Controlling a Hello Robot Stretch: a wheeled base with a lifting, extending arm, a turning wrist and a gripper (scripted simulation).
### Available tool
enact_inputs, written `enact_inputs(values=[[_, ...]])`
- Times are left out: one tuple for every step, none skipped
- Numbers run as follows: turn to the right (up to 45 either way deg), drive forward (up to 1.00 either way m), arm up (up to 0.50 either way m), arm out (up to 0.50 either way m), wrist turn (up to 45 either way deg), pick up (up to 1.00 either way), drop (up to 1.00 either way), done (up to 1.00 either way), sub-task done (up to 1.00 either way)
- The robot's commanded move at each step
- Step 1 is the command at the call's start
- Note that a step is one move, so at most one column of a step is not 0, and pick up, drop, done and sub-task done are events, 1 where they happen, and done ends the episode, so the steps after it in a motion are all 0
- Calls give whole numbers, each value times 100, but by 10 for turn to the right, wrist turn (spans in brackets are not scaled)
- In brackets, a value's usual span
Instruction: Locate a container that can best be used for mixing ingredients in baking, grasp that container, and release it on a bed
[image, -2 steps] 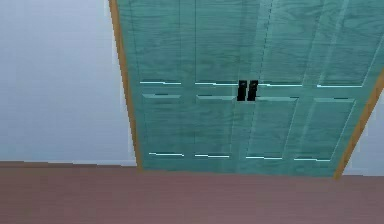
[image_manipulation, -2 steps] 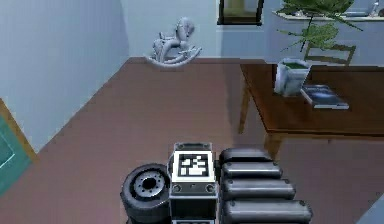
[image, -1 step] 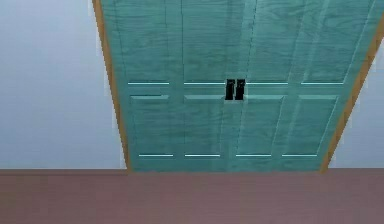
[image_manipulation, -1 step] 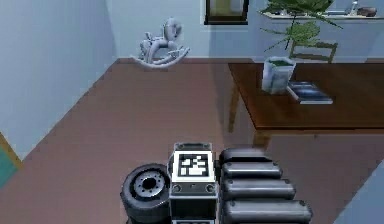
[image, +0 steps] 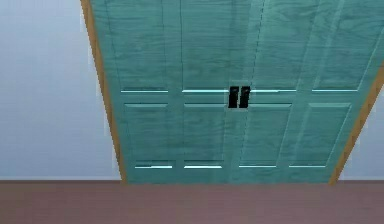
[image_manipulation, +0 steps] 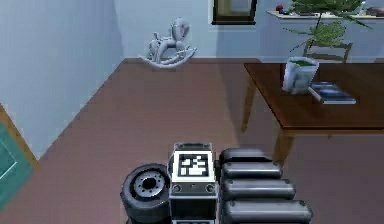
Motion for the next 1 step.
enact_inputs(values=[[-450,0,0,0,0,0,0,0,0]])
